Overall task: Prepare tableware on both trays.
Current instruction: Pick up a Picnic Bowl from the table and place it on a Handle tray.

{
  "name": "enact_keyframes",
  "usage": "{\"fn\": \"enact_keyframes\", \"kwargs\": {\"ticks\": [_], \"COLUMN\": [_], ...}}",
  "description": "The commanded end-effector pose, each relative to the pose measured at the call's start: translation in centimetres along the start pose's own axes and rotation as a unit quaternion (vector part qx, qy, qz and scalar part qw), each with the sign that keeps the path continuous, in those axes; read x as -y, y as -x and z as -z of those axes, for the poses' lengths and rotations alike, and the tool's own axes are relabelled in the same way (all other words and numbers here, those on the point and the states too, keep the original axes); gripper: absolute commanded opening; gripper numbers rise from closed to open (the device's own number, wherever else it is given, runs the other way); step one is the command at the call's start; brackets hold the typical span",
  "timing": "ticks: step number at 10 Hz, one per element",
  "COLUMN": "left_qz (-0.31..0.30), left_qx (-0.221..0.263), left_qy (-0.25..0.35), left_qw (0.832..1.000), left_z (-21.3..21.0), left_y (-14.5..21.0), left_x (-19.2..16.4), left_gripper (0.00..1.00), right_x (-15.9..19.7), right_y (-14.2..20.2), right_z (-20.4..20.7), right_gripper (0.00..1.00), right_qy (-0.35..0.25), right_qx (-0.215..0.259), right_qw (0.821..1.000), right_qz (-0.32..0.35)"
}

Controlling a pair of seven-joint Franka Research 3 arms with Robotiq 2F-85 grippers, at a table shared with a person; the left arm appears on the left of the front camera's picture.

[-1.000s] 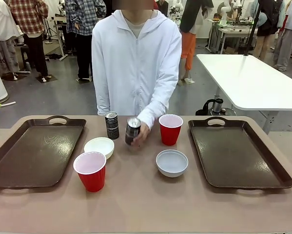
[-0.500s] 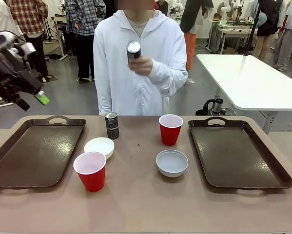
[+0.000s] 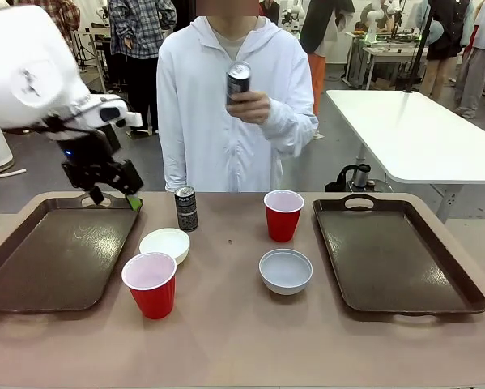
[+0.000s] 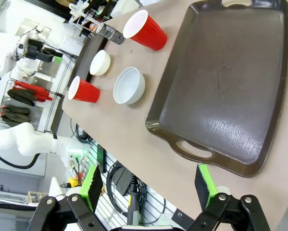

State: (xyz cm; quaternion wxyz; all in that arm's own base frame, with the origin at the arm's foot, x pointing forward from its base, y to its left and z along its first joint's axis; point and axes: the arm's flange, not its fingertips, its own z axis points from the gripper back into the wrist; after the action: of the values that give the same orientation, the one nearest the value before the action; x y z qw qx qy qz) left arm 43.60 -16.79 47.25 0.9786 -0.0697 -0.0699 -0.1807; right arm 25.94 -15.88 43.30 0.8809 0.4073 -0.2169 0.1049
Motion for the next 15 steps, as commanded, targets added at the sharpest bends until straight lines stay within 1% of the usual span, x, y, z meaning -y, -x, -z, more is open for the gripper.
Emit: {"fn": "enact_keyframes", "kwargs": {"ticks": [1,3,5,6,9,10,11,12,13,15], "left_qz": [-0.034,-0.045,-0.036,-0.035,-0.025,-0.020,-0.011,-0.012,-0.012,-0.016], "left_qx": [0.018,0.003,-0.029,-0.040,-0.069,-0.076,-0.080,-0.082,-0.083,-0.082], "left_qy": [-0.044,-0.034,0.002,0.006,-0.002,-0.005,-0.006,-0.005,-0.004,-0.007], "left_qw": [0.998,0.998,0.999,0.999,0.997,0.997,0.997,0.997,0.997,0.997], "left_z": [2.3,5.0,8.8,10.2,13.7,14.2,14.3,14.1,13.9,13.6], "left_y": [-3.2,-5.0,-6.2,-6.7,-6.7,-6.4,-6.2,-6.1,-5.9,-5.7], "left_x": [-0.3,-0.5,-0.6,-0.5,0.0,0.0,-0.1,-0.2,-0.2,-0.3], "left_gripper": [1.00,1.00,1.00,1.00,1.00,1.00,0.49,0.45,0.00,0.00], "right_x": [0.1,0.1,0.1,0.1,0.1,0.1,0.1,0.1,0.1,0.1], "right_y": [-0.1,-0.1,-0.1,-0.1,-0.1,-0.1,-0.1,-0.1,-0.1,-0.1], "right_z": [0.0,0.0,0.0,0.0,0.0,0.0,0.0,0.0,0.0,0.0], "right_gripper": [1.00,1.00,1.00,1.00,1.00,1.00,1.00,1.00,1.00,1.00], "right_qy": [-0.010,-0.010,-0.010,-0.010,-0.010,-0.010,-0.010,-0.010,-0.010,-0.010], "right_qx": [0.008,0.008,0.008,0.008,0.008,0.008,0.008,0.008,0.008,0.008], "right_qw": [1.000,1.000,1.000,1.000,1.000,1.000,1.000,1.000,1.000,1.000], "right_qz": [-0.005,-0.005,-0.005,-0.005,-0.005,-0.005,-0.005,-0.005,-0.005,-0.005]}}
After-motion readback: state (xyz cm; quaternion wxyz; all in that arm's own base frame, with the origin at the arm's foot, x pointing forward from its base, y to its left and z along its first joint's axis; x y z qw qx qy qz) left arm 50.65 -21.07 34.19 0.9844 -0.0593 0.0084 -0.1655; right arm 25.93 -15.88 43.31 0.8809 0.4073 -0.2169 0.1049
